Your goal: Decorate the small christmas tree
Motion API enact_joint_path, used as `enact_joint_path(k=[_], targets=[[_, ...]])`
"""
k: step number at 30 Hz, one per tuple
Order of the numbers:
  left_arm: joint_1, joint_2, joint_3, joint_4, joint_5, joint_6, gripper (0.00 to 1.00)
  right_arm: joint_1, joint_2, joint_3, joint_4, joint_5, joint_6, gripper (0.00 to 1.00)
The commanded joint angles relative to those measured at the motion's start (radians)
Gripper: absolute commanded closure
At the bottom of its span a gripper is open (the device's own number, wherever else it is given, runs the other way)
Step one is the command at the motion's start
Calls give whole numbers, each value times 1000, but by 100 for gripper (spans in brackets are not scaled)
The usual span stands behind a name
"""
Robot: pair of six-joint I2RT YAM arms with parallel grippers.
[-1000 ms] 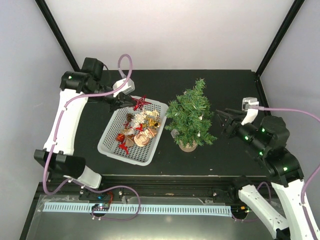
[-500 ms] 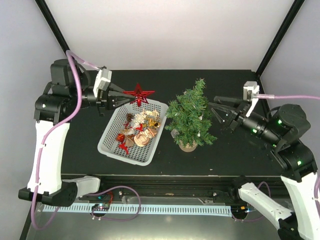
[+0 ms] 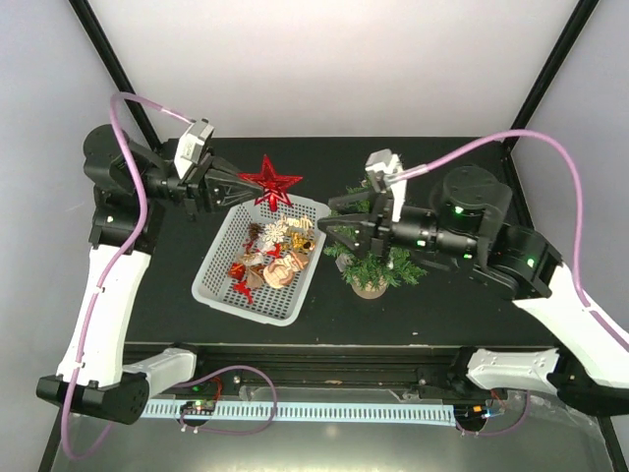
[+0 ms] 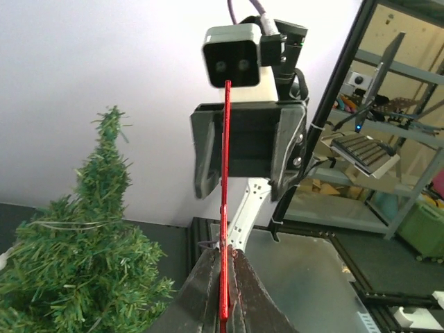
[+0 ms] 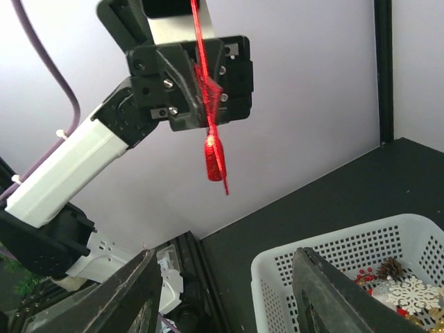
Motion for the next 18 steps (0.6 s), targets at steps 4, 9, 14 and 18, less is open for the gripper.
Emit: enact_joint_path(k=[4,9,14,18], targets=[[-35,-44,2,104,71,-137,98,81,89,83,-5,119,-48,48],[-43,-59,-26,104,91,-152,98,86,110,111,25,95,-44,48],[-47,-66,-61,111,90,-152,98,92,133,142,34,74,-38,48],[-49,-67,-84,118,90,-150,99,94,133,148,59,50,-29,48]])
